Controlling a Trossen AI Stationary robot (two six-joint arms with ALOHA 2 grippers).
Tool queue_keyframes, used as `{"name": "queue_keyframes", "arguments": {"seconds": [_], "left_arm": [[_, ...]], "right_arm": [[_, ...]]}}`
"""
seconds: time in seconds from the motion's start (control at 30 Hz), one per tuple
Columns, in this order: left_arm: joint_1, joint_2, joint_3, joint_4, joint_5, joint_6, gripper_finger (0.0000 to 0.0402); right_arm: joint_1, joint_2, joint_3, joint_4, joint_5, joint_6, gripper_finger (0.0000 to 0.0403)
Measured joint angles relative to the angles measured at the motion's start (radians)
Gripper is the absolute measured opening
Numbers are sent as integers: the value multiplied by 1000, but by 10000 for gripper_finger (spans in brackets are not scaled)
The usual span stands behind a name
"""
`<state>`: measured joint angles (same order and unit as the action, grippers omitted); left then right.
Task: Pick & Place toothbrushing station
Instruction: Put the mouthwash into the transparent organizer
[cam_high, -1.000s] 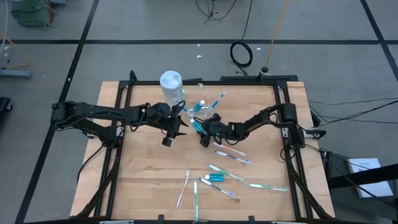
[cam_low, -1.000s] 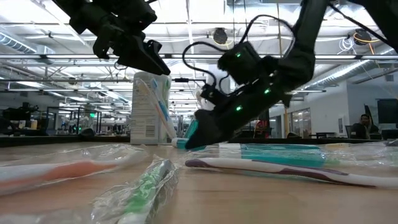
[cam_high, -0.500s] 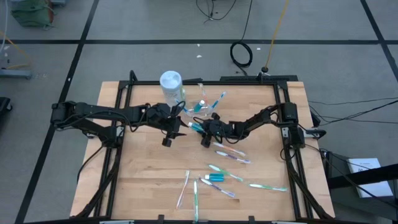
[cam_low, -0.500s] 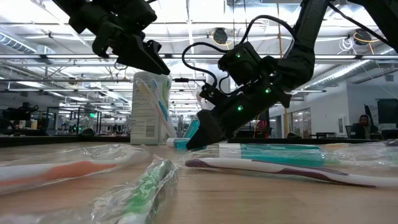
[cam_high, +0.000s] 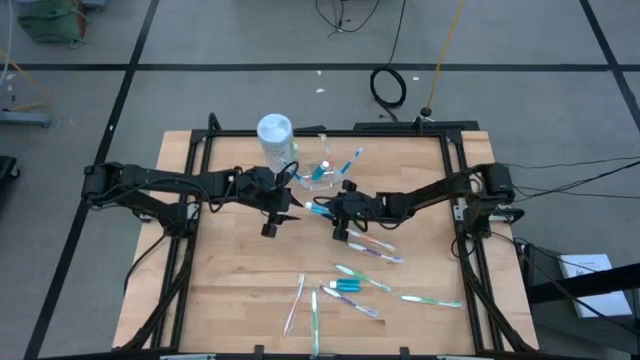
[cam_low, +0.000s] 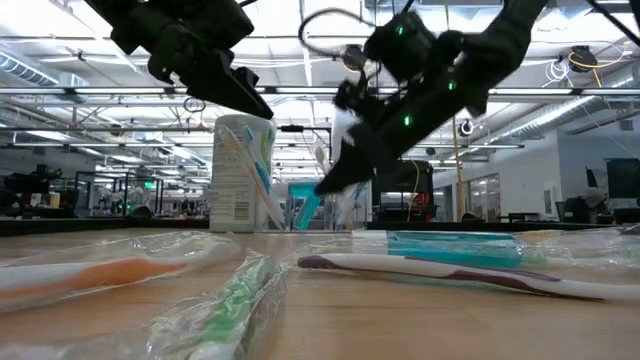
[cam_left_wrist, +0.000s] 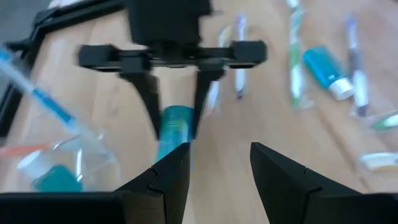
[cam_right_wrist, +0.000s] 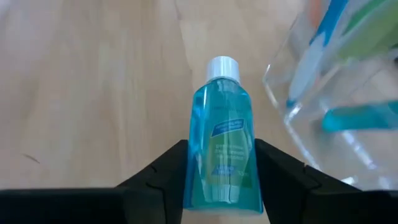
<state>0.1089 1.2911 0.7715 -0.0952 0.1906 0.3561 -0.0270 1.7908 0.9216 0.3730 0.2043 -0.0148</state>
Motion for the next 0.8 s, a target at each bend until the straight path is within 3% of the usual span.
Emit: {"name": "queue_keyframes", "arguments": {"seconds": [0.17,0.27,0.5,0.63,0.8], "left_arm": [[-51,0,0,91,40,-26,172],[-91,0,0,142,-24,-21,172],[-165,0,0,176,-198,118,172],[-177,0,0,178,-222,104,172],[-178,0,0,179,-226,95,172]], "right_arm": [[22,-141,2,-137,0,14,155],[32,-196,2,-197,-21,65,155],[31,-251,3,-168,-162,83,157],[29,-251,3,-122,-258,62,156],[28,-251,3,-43,-287,54,158]]}}
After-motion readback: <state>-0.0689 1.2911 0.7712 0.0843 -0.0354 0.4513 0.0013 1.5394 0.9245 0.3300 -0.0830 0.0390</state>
